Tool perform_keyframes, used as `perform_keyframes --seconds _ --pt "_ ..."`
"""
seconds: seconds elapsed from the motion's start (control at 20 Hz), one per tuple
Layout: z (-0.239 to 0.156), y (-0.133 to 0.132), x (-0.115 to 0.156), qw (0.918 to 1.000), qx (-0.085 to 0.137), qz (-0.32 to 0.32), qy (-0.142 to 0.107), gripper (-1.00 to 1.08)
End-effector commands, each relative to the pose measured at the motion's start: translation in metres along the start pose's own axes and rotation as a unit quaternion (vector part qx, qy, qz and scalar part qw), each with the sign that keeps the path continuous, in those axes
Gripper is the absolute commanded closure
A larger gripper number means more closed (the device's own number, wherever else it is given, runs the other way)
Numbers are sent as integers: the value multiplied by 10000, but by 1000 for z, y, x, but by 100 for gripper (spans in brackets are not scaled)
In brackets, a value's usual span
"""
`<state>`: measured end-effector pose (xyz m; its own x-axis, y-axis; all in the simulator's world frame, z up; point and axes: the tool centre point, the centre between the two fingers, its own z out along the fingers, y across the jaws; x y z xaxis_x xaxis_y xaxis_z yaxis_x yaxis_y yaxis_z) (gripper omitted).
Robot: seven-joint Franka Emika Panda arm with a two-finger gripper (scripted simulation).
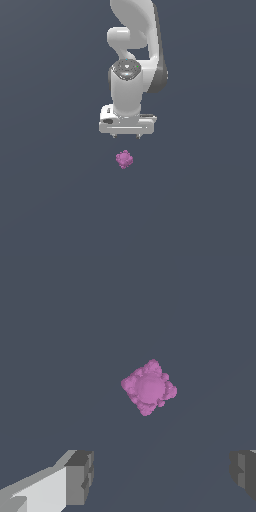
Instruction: Pick up the object and move it to a goal position.
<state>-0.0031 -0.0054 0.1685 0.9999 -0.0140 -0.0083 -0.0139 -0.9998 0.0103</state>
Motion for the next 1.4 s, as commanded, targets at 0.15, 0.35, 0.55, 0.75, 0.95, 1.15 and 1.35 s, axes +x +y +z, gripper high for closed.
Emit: perform_keyframes --seconds 0.15,0.35,0.55,0.75,0.95,1.15,1.35 --pt "-1 -1 1 10000 17 9 3 -92" --pt "-5 -5 4 9999 84 69 14 -92" --pt "-8 -7 4 9998 117 139 19 -92" --pt "-7 -6 4 9999 109 104 18 -92" --pt "-3 -5 6 9999 99 -39 19 -92" --pt "3 -4 10 9995 84 -289 21 -92" --pt "12 -2 14 9979 66 -648 24 -92"
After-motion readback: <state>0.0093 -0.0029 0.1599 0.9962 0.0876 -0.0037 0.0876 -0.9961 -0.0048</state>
